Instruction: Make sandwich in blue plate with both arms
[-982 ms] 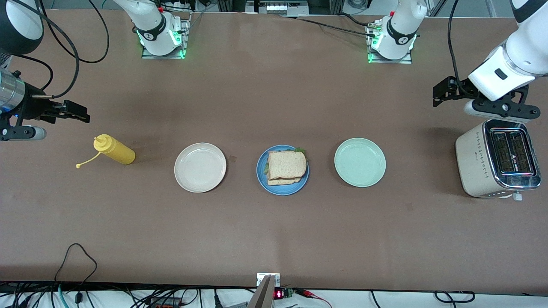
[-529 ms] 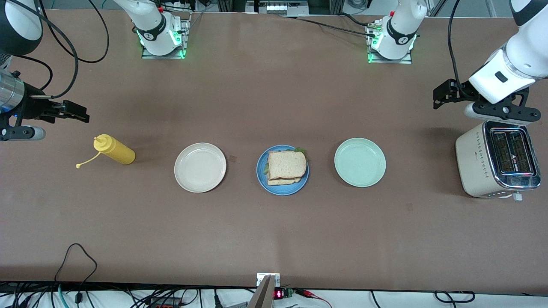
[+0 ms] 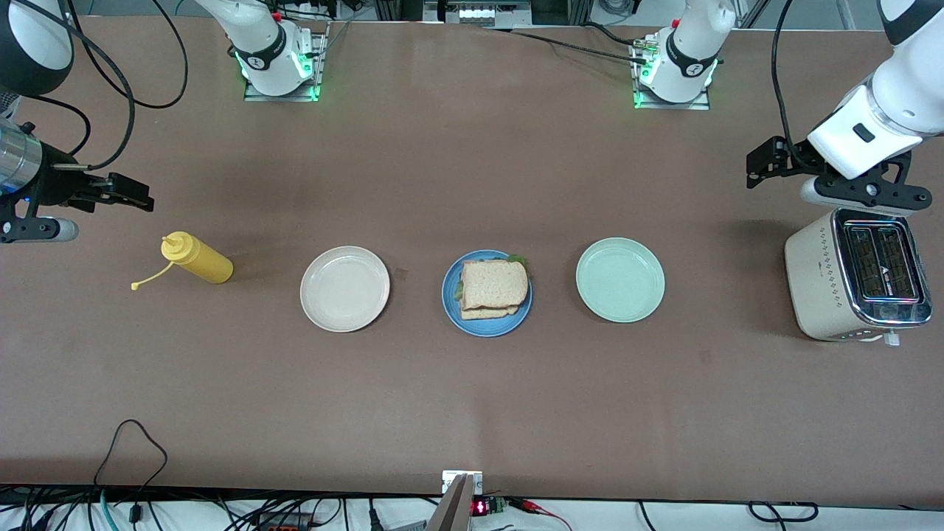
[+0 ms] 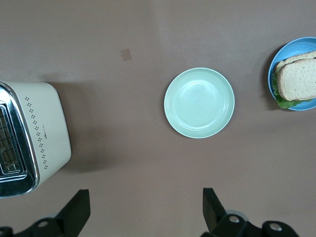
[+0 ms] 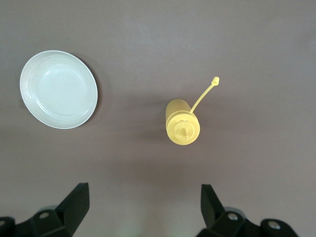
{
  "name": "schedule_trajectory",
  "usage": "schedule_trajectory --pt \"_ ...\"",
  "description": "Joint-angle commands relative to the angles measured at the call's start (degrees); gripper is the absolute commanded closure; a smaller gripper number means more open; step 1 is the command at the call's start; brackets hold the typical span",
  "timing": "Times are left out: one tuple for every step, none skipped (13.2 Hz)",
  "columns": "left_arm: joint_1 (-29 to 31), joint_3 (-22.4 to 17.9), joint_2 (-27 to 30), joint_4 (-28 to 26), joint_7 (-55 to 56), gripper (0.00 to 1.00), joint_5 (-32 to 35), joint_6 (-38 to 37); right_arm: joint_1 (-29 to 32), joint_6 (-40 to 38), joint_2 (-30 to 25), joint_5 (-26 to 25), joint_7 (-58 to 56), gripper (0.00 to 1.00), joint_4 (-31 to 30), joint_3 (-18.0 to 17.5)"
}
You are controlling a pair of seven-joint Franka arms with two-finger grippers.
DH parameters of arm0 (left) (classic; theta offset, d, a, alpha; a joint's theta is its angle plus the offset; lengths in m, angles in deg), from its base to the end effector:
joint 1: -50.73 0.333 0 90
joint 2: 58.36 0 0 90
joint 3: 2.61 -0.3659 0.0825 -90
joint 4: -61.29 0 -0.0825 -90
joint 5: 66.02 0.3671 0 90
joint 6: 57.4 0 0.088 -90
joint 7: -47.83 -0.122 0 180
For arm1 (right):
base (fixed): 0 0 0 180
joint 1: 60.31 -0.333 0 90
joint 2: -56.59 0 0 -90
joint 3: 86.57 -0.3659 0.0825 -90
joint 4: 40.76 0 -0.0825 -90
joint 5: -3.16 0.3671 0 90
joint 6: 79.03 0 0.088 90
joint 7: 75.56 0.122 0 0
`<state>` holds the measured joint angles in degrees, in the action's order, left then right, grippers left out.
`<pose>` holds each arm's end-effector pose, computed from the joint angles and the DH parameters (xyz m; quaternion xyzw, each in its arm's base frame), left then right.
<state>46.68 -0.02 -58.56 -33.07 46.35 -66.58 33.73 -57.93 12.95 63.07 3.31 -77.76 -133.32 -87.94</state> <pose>0.5331 -0.0632 0.6246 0.9970 -0.0705 -0.0301 0.0036 0.5710 -0.0105 0.5792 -0.9980 -0.0102 0.0615 0.0044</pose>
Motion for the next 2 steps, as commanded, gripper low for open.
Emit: schedule_trajectory --pt "-0.5 -0.3 -0.9 1.5 0.3 0.0 0.7 -0.3 0.5 0.0 -0.9 0.9 0.1 0.0 -1.0 -0.1" --pt "-0.6 -0.3 -0.9 1.5 0.4 0.0 0.7 -0.3 0.5 0.1 -0.9 0.7 -0.1 0.0 -1.0 -0.2"
